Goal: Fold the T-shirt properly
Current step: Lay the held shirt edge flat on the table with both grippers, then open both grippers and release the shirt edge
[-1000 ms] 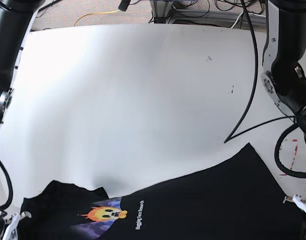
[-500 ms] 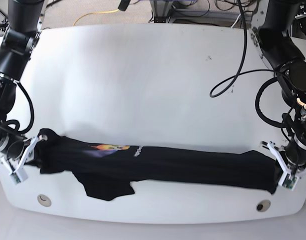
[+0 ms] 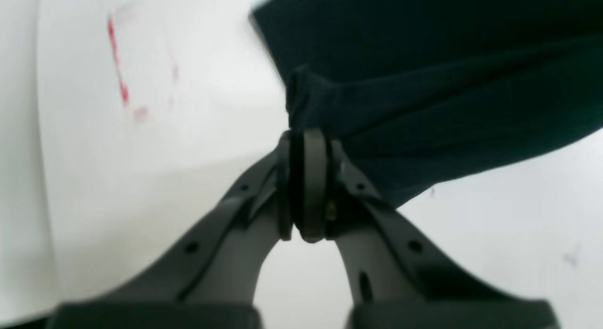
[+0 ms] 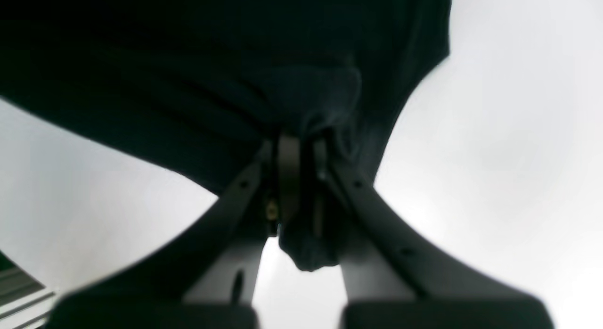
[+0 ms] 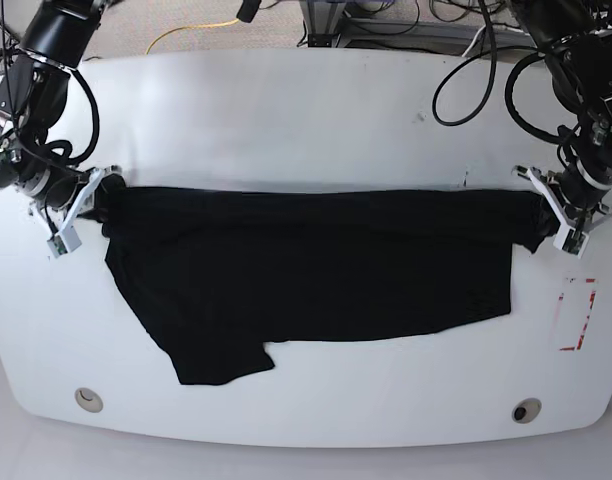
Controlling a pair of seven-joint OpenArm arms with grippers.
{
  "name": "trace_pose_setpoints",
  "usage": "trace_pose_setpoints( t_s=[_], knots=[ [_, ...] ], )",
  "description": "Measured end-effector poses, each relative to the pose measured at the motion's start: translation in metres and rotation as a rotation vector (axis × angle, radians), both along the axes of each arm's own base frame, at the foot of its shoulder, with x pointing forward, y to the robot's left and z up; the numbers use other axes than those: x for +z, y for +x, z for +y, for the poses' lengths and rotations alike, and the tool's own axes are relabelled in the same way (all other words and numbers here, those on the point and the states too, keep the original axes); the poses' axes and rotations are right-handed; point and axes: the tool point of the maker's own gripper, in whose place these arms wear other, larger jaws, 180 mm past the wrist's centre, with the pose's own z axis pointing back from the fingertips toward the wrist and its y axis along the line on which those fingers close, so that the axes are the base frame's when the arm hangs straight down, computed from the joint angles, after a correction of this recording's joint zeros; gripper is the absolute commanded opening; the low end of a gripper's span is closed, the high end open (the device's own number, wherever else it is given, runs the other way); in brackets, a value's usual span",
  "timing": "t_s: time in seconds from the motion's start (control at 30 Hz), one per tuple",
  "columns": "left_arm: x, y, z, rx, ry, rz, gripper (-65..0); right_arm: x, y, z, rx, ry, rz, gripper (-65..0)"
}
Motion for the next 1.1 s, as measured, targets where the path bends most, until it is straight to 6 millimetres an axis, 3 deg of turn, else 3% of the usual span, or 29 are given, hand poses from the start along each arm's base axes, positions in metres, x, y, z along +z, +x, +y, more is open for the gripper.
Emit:
trace_pose_setpoints(
  t_s=[0.23, 0.4, 0.57, 0.77, 0.97, 1.1],
  knots=[
    [-0.04, -0.05, 0.006, 0.024, -0.017, 0.116, -65.0, -0.017, -0.04, 0.018, 0.04, 0.0, 0.05, -65.0],
    [-0.044, -0.051, 0.006, 0.024, -0.037, 0.115, -65.0, -0.034, -0.056, 0.025, 0.034, 0.012, 0.109, -65.0],
    [-0.051, -0.048, 0.006, 0.031, -0.051, 0.133, -65.0, -0.026, -0.045, 0.024, 0.034, 0.009, 0.075, -65.0],
    [-0.041, -0.005, -0.007, -0.002, -0.118, 0.062, -65.0, -0.005, -0.004, 0.022, 0.017, 0.053, -0.017, -65.0],
    [-0.062, 0.009, 0.006, 0.031, -0.148, 0.133, -64.9, -0.025, 0.012, 0.004, -0.026, 0.087, 0.067, -65.0],
    [-0.062, 0.021, 0.008, 0.024, -0.165, 0.126, -64.9, -0.027, 0.024, 0.013, -0.023, 0.141, 0.049, -65.0]
  ],
)
